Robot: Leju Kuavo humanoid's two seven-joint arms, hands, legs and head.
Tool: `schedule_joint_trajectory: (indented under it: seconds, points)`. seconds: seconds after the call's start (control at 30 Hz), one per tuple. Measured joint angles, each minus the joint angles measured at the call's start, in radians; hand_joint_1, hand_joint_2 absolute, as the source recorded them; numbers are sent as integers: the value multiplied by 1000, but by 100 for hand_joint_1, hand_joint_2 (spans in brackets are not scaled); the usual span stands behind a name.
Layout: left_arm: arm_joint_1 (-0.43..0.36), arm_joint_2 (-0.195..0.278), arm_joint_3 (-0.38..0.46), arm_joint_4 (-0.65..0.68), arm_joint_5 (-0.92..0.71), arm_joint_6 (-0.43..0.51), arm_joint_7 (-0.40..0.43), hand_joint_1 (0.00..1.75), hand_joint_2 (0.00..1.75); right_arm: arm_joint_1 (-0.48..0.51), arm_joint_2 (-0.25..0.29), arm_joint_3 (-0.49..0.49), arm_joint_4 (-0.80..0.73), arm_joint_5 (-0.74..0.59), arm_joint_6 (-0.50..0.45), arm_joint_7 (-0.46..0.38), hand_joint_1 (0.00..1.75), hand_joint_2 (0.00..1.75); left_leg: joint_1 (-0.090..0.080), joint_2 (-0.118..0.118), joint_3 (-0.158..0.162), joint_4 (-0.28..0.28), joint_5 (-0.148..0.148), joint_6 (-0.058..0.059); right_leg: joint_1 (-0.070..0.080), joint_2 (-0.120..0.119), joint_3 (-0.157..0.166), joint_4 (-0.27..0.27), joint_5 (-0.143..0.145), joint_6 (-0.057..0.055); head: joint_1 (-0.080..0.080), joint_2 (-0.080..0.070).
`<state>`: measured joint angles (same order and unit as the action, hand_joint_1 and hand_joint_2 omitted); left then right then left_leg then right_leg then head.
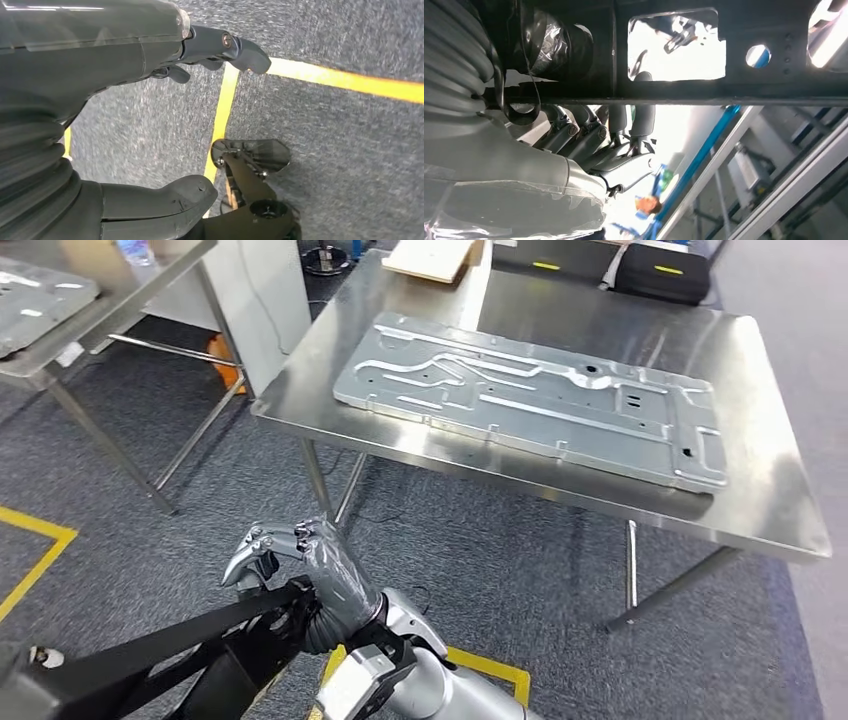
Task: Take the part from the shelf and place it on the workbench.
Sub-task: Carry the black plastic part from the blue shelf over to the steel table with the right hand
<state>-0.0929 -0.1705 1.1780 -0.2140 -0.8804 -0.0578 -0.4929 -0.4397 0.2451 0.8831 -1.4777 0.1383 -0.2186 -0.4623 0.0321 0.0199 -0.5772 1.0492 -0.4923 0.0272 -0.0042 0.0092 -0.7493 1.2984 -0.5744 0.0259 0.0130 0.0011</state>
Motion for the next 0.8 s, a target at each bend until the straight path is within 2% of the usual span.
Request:
schedule_joint_trajectory:
  seconds: [0.03,0.07,0.1,0.17,0.2,0.23,0.3,0.33,0.4,0.47,0.5,0.53,0.57,0.6,0.63,0.7,0.77,0.8]
  points:
    - [1,0,0,0,0,0,0,0,175,1,-1,0,2,0,0,0,175,175,-1,14,1,0,-2,0,-2,-3,-15,26,-1,1,0,0]
    - [1,0,0,0,0,0,0,0,175,2,-1,0,2,0,0,0,175,175,-1,27,3,0,-4,-1,-2,-7,-9,13,17,0,0,0]
    - [0,0,0,0,-1,0,0,0,175,2,-2,0,3,0,0,0,175,175,-2,39,7,0,-6,-2,-2,-14,17,-39,51,-3,0,0]
    - [-1,-3,0,0,-1,-1,-1,0,175,2,-1,0,3,0,0,0,175,175,-5,59,17,-1,-13,-7,8,-50,89,-178,107,-17,0,0]
    - [-1,-4,0,0,-2,-1,-1,0,175,2,-1,0,3,0,0,0,175,175,-7,68,21,-2,-16,-11,13,-63,113,-224,119,-25,0,0]
    - [-1,-5,0,0,-2,-1,-1,0,175,1,-1,0,2,0,0,0,175,175,-9,76,24,-4,-18,-15,18,-69,122,-245,120,-31,0,0]
    - [-4,-6,0,0,-2,-1,-1,0,175,2,-1,0,2,0,0,0,175,175,-11,95,34,-13,-20,-25,21,-50,124,-253,121,-39,0,0]
    - [-6,-6,0,0,-2,-1,-1,0,175,2,-1,0,2,0,0,0,175,175,-11,95,39,-15,-23,-29,18,-39,129,-262,125,-42,0,0]
    - [-8,-6,0,0,-2,-1,-2,0,175,0,1,0,2,0,0,0,175,175,-8,53,26,26,-53,-37,9,-19,142,-283,134,-53,-1,0]
    - [-7,-6,0,0,-3,-1,-2,0,175,-2,2,0,3,0,0,0,175,175,-5,0,-33,143,-110,-42,5,1,148,-291,137,-59,-1,0]
    - [-5,-6,0,0,-3,-1,-2,0,175,-1,2,0,4,0,1,0,175,175,-5,-9,-66,204,-130,-45,5,13,147,-290,137,-61,-1,0]
    - [-3,-6,0,0,-3,-1,-2,0,175,0,2,0,6,0,1,0,175,175,-5,-12,-90,242,-134,-47,6,26,148,-289,136,-61,-1,0]
    - [-1,-6,0,0,-4,-1,-2,0,175,1,2,0,8,0,1,0,175,175,-5,-13,-99,247,-119,-49,6,39,148,-285,134,-61,-1,0]
    - [0,-6,0,0,-4,-1,-2,0,175,2,2,0,9,0,1,0,175,175,-4,-15,-89,210,-83,-49,6,52,148,-280,131,-59,-1,0]
    - [-1,-6,0,0,-5,-1,-2,0,175,2,2,0,10,0,1,0,175,175,-3,-21,-66,146,-41,-49,5,63,148,-273,126,-56,-1,0]
    - [-3,-5,0,0,-6,-1,-2,0,175,1,2,0,12,0,1,0,175,175,-2,-45,-22,38,6,-46,6,79,142,-255,116,-45,-1,0]
    - [-6,-5,0,0,-6,-2,-3,0,175,1,2,0,13,0,1,0,175,175,-4,-59,-12,10,5,-37,8,87,134,-247,113,-35,-1,0]
    - [-8,-5,0,0,-7,-2,-3,0,175,1,2,0,13,0,0,0,175,175,-3,-57,-11,8,7,-31,8,91,132,-247,114,-31,-1,0]
